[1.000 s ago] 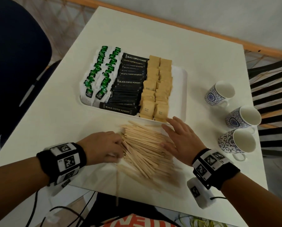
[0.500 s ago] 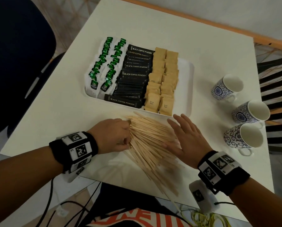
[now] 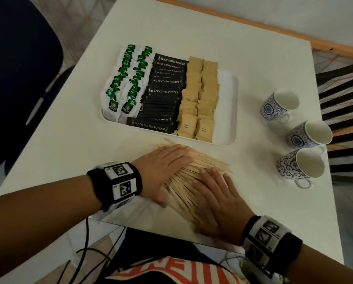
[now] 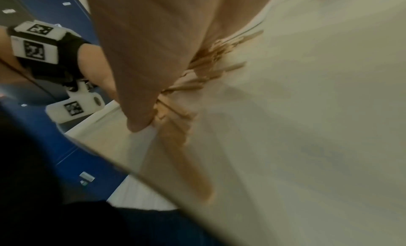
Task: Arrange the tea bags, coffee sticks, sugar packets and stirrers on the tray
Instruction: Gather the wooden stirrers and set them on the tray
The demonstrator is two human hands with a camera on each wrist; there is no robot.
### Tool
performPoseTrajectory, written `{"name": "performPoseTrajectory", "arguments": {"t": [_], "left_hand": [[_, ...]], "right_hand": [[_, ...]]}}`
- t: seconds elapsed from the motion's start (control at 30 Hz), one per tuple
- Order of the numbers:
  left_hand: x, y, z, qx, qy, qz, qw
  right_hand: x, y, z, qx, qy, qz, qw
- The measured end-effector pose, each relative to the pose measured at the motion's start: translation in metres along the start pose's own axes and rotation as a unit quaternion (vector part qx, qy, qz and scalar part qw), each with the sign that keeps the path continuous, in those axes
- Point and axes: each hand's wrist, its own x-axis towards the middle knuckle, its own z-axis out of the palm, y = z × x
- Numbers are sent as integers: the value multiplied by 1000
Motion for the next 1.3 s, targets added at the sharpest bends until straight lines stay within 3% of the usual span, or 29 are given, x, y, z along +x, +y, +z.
{"name": "performPoseTrajectory", "arguments": {"t": [0.3,0.43,0.6,0.67,0.77,0.9,1.03,1.2,1.3], "left_hand": [[8,4,-3,-25,26,-58,998],[10,0,-4,-63,14,-81,995],[13,-1,-14,-84,56,-85,991],[9,-3,-20,-86,60,-87,991],[-9,-12,-26,-125,46,-127,983],[-37,-24,-17,-222,9,-210,952],[-41,-22,-10,-265,-7,-223,938],[-29,-7,-13,-335,5,-180,925],[-26,-7,-16,-316,56,-169,932]], "right_hand": [[33,40,-19,77,-22,86,993],[42,41,-15,112,-1,82,990],[51,36,-22,128,23,82,988],[45,39,-27,126,33,82,988],[21,51,-28,155,26,138,978],[-10,58,-14,200,29,194,960],[-6,47,-3,214,24,165,962],[24,30,-13,218,4,98,971],[30,30,-21,189,34,98,976]]}}
